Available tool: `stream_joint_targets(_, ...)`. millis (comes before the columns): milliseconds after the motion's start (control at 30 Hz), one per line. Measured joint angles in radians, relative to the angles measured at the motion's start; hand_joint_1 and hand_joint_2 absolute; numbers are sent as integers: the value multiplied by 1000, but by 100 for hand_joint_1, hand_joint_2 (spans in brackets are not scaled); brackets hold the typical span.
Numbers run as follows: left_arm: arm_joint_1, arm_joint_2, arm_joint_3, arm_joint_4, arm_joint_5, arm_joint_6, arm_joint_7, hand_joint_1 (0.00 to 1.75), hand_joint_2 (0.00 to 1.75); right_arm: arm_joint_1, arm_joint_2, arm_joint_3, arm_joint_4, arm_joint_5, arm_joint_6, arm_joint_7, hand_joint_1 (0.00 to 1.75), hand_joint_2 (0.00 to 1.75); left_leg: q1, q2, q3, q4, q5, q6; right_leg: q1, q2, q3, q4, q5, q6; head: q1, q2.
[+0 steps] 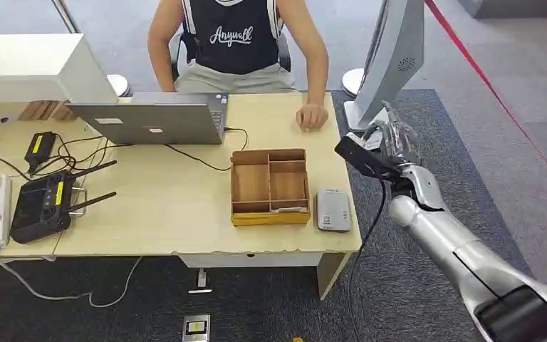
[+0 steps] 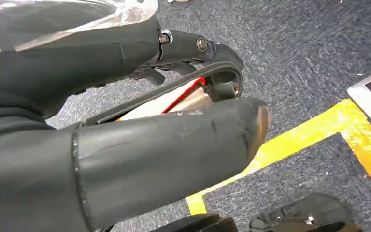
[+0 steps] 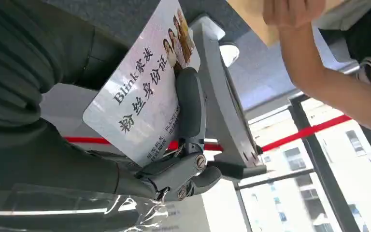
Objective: Pass the card to the sensor for recognition and then transmit it.
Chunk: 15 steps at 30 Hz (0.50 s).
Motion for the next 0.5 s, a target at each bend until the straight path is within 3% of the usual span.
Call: stream_joint_targets(500, -3, -2, -8, 0, -27, 0, -4, 0, 0, -66, 8, -1, 1, 34, 18, 8, 175, 175, 0, 0, 0, 0, 0, 0, 0, 0, 0, 0, 0, 0, 0, 0)
